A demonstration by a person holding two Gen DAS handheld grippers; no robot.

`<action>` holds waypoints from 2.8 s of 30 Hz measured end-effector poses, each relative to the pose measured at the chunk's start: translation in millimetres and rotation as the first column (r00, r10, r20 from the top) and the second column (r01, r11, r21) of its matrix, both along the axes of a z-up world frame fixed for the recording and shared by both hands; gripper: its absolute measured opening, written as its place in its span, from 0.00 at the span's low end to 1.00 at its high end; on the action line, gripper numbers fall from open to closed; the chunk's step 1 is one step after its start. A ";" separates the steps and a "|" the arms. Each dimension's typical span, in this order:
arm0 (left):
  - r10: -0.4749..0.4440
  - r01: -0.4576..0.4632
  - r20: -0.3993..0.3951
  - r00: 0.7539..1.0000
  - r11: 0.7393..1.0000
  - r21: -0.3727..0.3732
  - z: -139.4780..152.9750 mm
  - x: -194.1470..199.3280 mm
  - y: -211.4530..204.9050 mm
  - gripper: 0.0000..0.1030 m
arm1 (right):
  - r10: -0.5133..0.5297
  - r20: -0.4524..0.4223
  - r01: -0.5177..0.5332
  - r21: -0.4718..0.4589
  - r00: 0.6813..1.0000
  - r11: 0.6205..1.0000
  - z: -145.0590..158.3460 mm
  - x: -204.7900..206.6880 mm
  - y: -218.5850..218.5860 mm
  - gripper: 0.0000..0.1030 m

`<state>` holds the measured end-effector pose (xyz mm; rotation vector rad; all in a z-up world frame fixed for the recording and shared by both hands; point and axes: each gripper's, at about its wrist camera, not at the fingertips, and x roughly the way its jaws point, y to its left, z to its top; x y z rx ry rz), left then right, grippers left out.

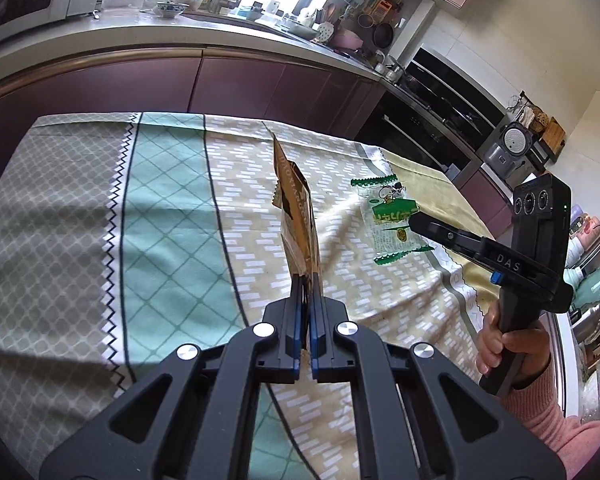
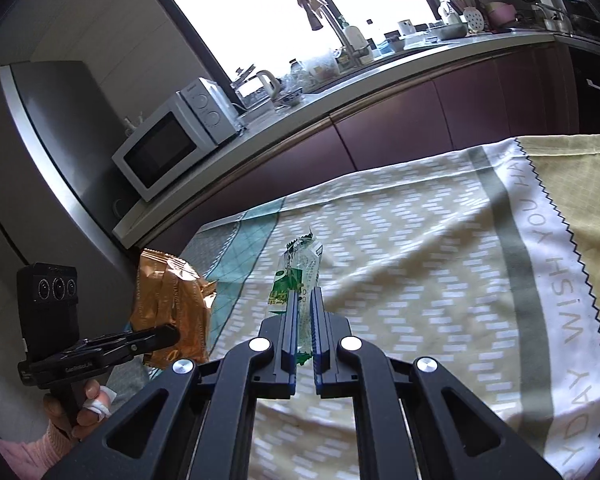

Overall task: Collect trash
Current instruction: 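Carry the sachet in the left tool and wrapper in the right tool over the teal bin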

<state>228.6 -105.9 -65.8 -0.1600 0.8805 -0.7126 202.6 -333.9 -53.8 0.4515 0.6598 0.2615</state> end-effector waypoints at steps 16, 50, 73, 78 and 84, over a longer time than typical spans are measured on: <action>0.136 -0.144 0.109 0.985 0.987 0.067 22.8 -42.9 113.6 0.03 | 0.193 0.037 -0.195 0.056 0.980 0.979 12.0 2.4 109.7 0.03; 0.418 -0.442 0.173 0.892 0.887 0.135 27.7 -69.3 271.4 0.03 | 0.455 0.023 -0.456 0.058 0.890 0.888 20.7 36.9 261.2 0.03; 0.541 -0.567 0.171 0.823 0.795 0.214 6.4 -47.5 330.6 0.03 | 0.579 -0.064 -0.579 0.024 0.813 0.815 6.1 87.5 367.1 0.03; 0.547 -0.573 0.171 0.820 0.789 0.222 1.5 -41.5 331.3 0.03 | 0.589 -0.084 -0.591 0.006 0.804 0.807 2.1 95.2 382.6 0.03; 0.554 -0.572 0.145 0.820 0.788 0.227 -8.3 -31.2 335.7 0.04 | 0.588 -0.120 -0.593 -0.005 0.800 0.805 -6.2 106.3 395.7 0.03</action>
